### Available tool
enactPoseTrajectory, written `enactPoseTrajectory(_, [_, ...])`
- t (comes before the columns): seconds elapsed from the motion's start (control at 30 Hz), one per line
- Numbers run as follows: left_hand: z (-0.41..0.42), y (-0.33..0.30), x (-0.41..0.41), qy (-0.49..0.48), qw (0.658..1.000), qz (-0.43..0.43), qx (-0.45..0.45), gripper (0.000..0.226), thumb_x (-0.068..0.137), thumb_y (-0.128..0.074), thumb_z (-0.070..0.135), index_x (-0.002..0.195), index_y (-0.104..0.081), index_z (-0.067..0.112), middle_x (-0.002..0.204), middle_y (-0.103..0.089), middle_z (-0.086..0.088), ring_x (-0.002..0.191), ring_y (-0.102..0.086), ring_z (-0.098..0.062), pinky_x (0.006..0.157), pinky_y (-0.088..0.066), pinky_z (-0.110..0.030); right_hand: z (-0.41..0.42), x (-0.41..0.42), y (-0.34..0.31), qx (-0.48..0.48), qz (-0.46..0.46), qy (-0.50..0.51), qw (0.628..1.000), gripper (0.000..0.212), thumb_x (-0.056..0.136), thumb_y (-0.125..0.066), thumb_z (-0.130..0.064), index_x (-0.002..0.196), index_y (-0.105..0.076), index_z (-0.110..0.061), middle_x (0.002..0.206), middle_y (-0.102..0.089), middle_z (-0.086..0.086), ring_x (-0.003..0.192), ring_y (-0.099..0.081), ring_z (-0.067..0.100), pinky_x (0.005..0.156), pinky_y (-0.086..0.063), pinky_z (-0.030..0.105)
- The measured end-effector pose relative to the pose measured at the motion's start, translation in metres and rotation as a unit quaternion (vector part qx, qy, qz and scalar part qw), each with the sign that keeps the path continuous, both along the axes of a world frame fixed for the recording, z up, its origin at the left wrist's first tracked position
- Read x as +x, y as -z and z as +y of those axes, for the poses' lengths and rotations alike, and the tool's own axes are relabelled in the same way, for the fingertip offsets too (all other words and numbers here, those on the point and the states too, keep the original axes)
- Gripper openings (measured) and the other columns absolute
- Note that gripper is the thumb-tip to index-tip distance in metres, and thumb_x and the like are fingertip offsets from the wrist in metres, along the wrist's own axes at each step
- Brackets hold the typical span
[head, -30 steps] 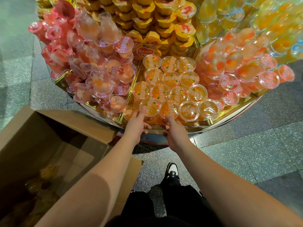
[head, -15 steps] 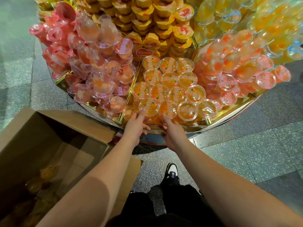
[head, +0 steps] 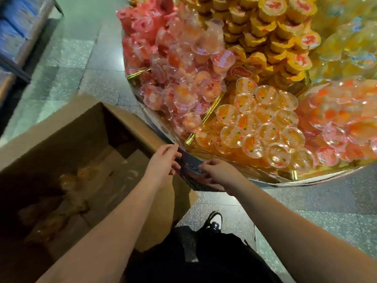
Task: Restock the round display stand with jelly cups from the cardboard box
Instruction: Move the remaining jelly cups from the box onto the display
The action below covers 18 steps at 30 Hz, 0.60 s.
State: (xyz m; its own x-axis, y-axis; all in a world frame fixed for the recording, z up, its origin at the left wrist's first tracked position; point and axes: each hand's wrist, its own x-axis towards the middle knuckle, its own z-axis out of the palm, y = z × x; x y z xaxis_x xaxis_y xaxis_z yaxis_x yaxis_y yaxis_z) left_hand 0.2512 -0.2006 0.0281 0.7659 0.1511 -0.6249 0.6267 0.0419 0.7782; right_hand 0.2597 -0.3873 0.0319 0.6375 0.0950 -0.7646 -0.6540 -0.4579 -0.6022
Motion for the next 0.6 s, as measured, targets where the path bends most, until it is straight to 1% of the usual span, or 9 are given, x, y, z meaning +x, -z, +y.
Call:
enactPoseTrajectory(0.07, [0.054,-0.001,-0.023,-0.036,0.999,0.003,0.035,0.018,0.101,-0.052,0.037,0.114,-0.061,0.029,0.106,-0.068,0.002,0.077,-0.064,-0.018,0.063,-0.049,-0.028,0.05,0.015,-0.013,-0.042,-0.052,-0.119,0.991,0.018,0.091,-0.063,-0.042,0.102,-0.065,-0.028,0.101,-0.069,-0.002,0.094,-0.066,0.016,0.089,-0.056,0.038])
enactPoseTrajectory(0.13, [0.111,0.001,-0.052,-0.092,0.993,0.025,0.067,0.016,0.101,-0.052,0.037,0.115,-0.06,0.034,0.105,-0.068,0.007,0.087,-0.067,-0.019,0.069,-0.053,-0.028,0.112,0.026,-0.021,-0.07,-0.088,-0.234,0.966,0.025,0.095,-0.058,-0.043,0.113,-0.063,-0.028,0.105,-0.065,-0.005,0.096,-0.063,0.013,0.087,-0.053,0.032])
enactPoseTrajectory(0.2, [0.164,0.011,-0.083,-0.155,0.981,0.051,0.106,0.02,0.101,-0.052,0.035,0.12,-0.059,0.032,0.106,-0.066,0.007,0.09,-0.066,-0.019,0.075,-0.057,-0.031,0.175,0.029,-0.021,-0.09,-0.125,-0.321,0.934,0.029,0.097,-0.055,-0.042,0.122,-0.059,-0.028,0.111,-0.061,-0.005,0.096,-0.058,0.012,0.081,-0.047,0.027])
enactPoseTrajectory(0.3, [0.234,0.035,-0.136,-0.22,0.958,0.1,0.151,0.027,0.1,-0.053,0.035,0.126,-0.058,0.027,0.112,-0.064,0.003,0.096,-0.064,-0.017,0.083,-0.057,-0.036,0.258,0.02,0.001,-0.107,-0.161,-0.394,0.898,0.029,0.1,-0.054,-0.036,0.126,-0.058,-0.024,0.116,-0.062,-0.003,0.099,-0.06,0.015,0.084,-0.051,0.029])
enactPoseTrajectory(0.4, [0.288,0.069,-0.191,-0.259,0.936,0.171,0.165,0.033,0.1,-0.054,0.031,0.131,-0.057,0.019,0.118,-0.062,-0.004,0.101,-0.062,-0.021,0.085,-0.054,-0.036,0.325,0.006,0.045,-0.122,-0.151,-0.479,0.856,0.038,0.101,-0.054,-0.035,0.136,-0.053,-0.022,0.126,-0.062,0.002,0.108,-0.061,0.019,0.086,-0.052,0.03])
enactPoseTrajectory(0.43, [0.301,0.081,-0.206,-0.266,0.929,0.195,0.168,0.035,0.1,-0.054,0.03,0.132,-0.056,0.017,0.118,-0.062,-0.005,0.099,-0.062,-0.021,0.085,-0.054,-0.037,0.342,0.002,0.06,-0.133,-0.14,-0.503,0.843,0.043,0.101,-0.053,-0.036,0.141,-0.049,-0.021,0.132,-0.06,0.004,0.115,-0.059,0.021,0.089,-0.051,0.031])
enactPoseTrajectory(0.5, [0.32,0.105,-0.226,-0.269,0.917,0.239,0.17,0.036,0.1,-0.054,0.029,0.134,-0.055,0.016,0.115,-0.062,-0.005,0.092,-0.062,-0.02,0.077,-0.056,-0.034,0.371,-0.006,0.094,-0.157,-0.115,-0.536,0.822,0.049,0.101,-0.054,-0.037,0.145,-0.045,-0.018,0.138,-0.056,0.006,0.122,-0.056,0.024,0.094,-0.049,0.033])
enactPoseTrajectory(0.53, [0.327,0.117,-0.231,-0.266,0.914,0.255,0.17,0.037,0.1,-0.053,0.03,0.135,-0.054,0.017,0.116,-0.062,-0.005,0.092,-0.063,-0.019,0.073,-0.055,-0.033,0.382,-0.008,0.111,-0.168,-0.11,-0.549,0.811,0.048,0.1,-0.054,-0.037,0.143,-0.047,-0.017,0.136,-0.057,0.007,0.121,-0.056,0.025,0.094,-0.049,0.034])
enactPoseTrajectory(0.6, [0.337,0.139,-0.231,-0.245,0.916,0.265,0.177,0.043,0.1,-0.054,0.031,0.141,-0.05,0.019,0.128,-0.059,-0.007,0.103,-0.063,-0.022,0.083,-0.057,-0.036,0.4,-0.01,0.14,-0.191,-0.119,-0.577,0.785,0.042,0.099,-0.055,-0.035,0.137,-0.051,-0.018,0.13,-0.059,0.007,0.111,-0.058,0.024,0.09,-0.05,0.034])
